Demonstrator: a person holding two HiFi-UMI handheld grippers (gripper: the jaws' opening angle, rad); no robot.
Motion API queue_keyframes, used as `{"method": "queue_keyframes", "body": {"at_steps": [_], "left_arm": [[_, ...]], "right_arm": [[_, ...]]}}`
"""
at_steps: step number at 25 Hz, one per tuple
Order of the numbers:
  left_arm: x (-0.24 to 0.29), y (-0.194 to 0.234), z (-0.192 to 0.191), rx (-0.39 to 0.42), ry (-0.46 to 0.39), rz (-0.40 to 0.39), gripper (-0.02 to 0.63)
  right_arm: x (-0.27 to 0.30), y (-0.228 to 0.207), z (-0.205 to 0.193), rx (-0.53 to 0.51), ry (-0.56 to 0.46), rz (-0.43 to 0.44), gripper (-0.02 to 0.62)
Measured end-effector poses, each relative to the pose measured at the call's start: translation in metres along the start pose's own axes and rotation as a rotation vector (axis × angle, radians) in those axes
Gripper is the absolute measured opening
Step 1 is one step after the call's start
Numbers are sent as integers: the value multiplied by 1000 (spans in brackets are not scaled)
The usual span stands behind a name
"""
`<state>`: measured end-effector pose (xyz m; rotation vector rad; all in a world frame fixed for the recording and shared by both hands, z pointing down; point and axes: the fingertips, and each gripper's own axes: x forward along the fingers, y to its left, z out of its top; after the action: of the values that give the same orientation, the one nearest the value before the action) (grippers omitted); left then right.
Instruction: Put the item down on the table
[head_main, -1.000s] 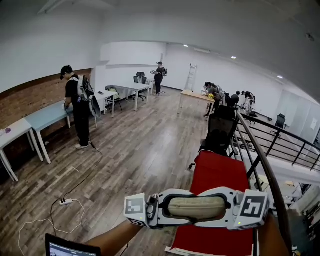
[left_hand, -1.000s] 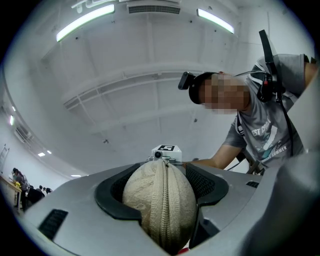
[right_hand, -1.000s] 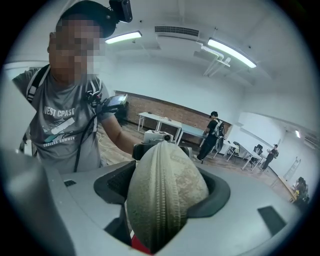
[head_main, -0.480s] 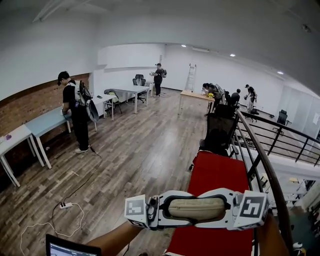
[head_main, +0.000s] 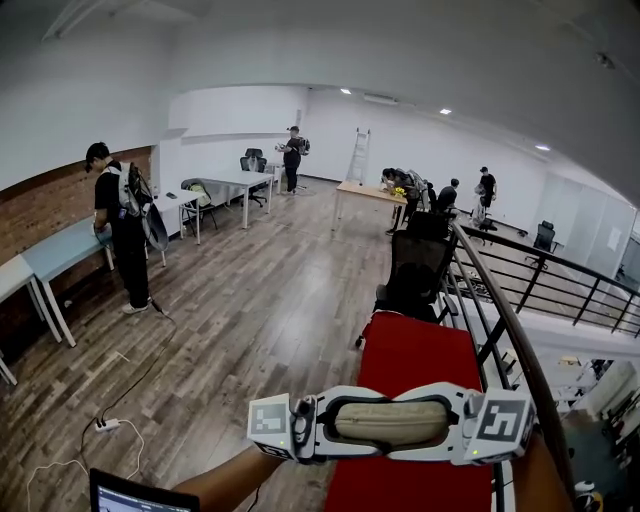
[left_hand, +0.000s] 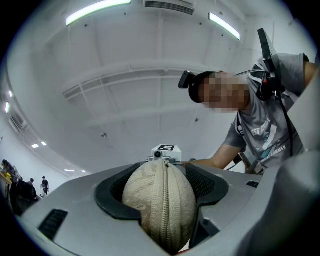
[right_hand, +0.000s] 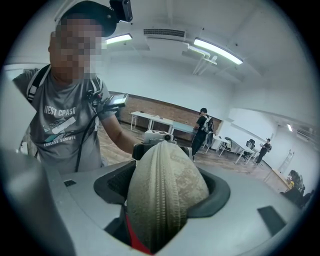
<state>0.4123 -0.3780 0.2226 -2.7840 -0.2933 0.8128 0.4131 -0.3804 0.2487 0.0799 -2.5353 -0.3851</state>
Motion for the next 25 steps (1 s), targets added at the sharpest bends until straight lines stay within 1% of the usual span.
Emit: {"method": "queue_keyframes", "body": {"at_steps": [4,9,13,18,22,25], "left_arm": [[-9,51,-15,-20,-1,-11,291],[-23,115,-38,-72,-3,-34,291],[-30,157,-47,-80,-25,-65,291],[-34,191,-59,-90,-36,-68,291],[-33,211,-89,-109,-6,-51,291],[-23,222,-85,-105,1,-17,291]], "right_arm": [[4,-50,-21,27,2,-15,285],[11,-113,-50,64,15,-45,285],[12,-153,-62,81,27,-67,285],[12,-186,-76,96,24,-70,285],[0,-202,-94,92,3,-49,285],[-4,-212,-104,92,2,-21,285]]}}
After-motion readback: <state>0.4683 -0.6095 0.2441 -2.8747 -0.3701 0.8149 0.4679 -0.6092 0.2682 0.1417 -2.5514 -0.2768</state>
